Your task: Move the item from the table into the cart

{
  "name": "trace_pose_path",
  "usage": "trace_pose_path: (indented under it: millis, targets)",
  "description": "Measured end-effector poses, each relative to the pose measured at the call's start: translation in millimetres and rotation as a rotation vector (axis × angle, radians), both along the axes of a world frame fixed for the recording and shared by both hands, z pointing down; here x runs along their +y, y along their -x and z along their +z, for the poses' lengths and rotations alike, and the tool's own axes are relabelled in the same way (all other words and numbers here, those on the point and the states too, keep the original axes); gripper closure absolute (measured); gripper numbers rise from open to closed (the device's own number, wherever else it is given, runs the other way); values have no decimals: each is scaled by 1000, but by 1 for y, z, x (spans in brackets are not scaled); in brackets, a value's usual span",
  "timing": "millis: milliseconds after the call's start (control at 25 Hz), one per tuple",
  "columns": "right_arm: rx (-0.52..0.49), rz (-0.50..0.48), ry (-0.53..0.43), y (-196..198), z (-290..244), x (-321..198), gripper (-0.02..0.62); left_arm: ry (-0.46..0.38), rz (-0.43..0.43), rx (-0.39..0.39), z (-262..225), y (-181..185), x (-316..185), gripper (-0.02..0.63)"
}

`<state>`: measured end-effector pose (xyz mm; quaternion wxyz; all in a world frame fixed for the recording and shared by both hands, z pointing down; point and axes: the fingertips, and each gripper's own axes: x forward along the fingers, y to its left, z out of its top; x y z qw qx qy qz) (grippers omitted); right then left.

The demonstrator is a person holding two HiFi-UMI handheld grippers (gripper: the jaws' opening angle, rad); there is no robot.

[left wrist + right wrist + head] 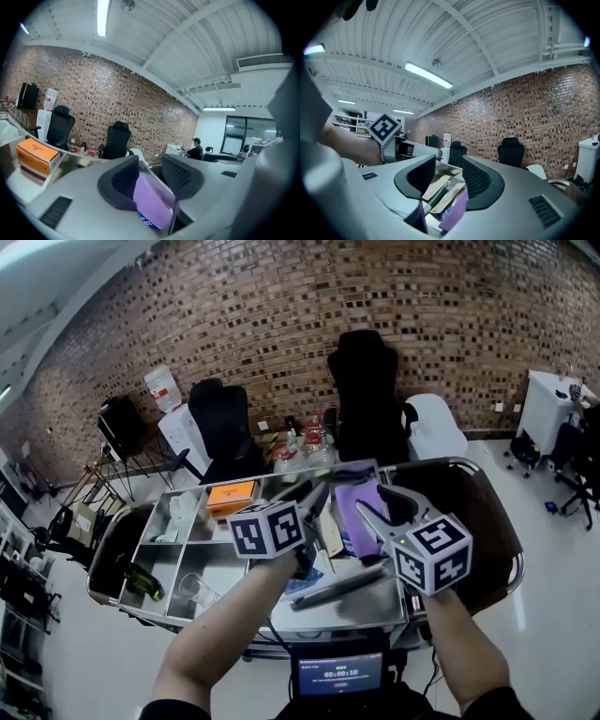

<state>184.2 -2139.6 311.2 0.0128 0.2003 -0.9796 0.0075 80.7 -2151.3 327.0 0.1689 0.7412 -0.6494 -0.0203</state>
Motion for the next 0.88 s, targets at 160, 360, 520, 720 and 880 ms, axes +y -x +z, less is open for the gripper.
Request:
trace_pose_path:
  millis: [160,360,520,720,880]
  targets:
    - [-12,-19,-36,0,-11,24,425,-115,-36,-49,-21,17,57,463]
    - [-30,-28,-73,-14,-19,46,425,-229,-120,-188,-38,37,127,533]
    - [-71,-18,-83,-29,-16,56,425,-311,-147,-257,-44,34,173,578]
    - [-80,-26,-62,-41,1,69,425,-312,-166,-356,-30,28,211,601]
    - [-71,16,-57,-51,8,93,425,-321,-187,-391,-25,32,243,601]
